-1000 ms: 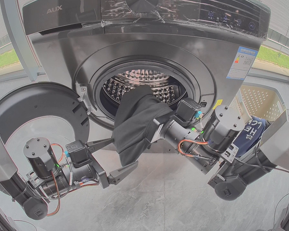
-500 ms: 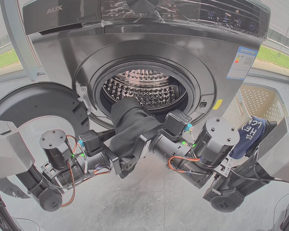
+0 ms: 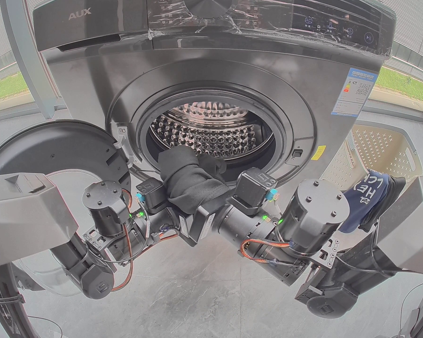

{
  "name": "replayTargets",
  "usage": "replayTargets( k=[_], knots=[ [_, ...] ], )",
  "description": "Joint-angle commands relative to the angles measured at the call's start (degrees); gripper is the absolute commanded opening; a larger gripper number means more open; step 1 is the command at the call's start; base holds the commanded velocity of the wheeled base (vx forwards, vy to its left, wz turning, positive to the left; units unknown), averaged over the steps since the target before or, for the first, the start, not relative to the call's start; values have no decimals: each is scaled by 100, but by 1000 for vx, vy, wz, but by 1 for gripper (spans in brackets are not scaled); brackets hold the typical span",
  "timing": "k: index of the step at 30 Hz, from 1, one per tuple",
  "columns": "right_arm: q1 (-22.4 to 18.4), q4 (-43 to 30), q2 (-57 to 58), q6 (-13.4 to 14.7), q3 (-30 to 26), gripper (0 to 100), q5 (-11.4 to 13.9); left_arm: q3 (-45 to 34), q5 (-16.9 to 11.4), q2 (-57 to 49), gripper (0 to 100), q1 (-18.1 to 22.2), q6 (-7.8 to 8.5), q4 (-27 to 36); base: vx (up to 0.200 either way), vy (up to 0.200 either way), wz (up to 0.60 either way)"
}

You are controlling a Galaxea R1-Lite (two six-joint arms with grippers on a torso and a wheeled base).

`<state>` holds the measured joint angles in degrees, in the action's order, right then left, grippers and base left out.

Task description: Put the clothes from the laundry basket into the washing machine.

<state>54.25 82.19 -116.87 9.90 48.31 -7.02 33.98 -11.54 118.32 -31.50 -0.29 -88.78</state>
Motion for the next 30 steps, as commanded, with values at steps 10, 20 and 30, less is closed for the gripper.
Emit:
replayTargets(
  k=[10,20,30],
  knots=[
    [-556,8,42,82,-445,0,-142,57,460,-644,0,65,-270,1,0,0,0],
    [-433,113,-64,82,-419,100,-133,-269,460,-863,0,56,-349,-7,0,0,0],
    [-441,131,956,-23,-1852,100,-45,-1024,662,-1452,0,65,-349,-7,0,0,0]
  ],
)
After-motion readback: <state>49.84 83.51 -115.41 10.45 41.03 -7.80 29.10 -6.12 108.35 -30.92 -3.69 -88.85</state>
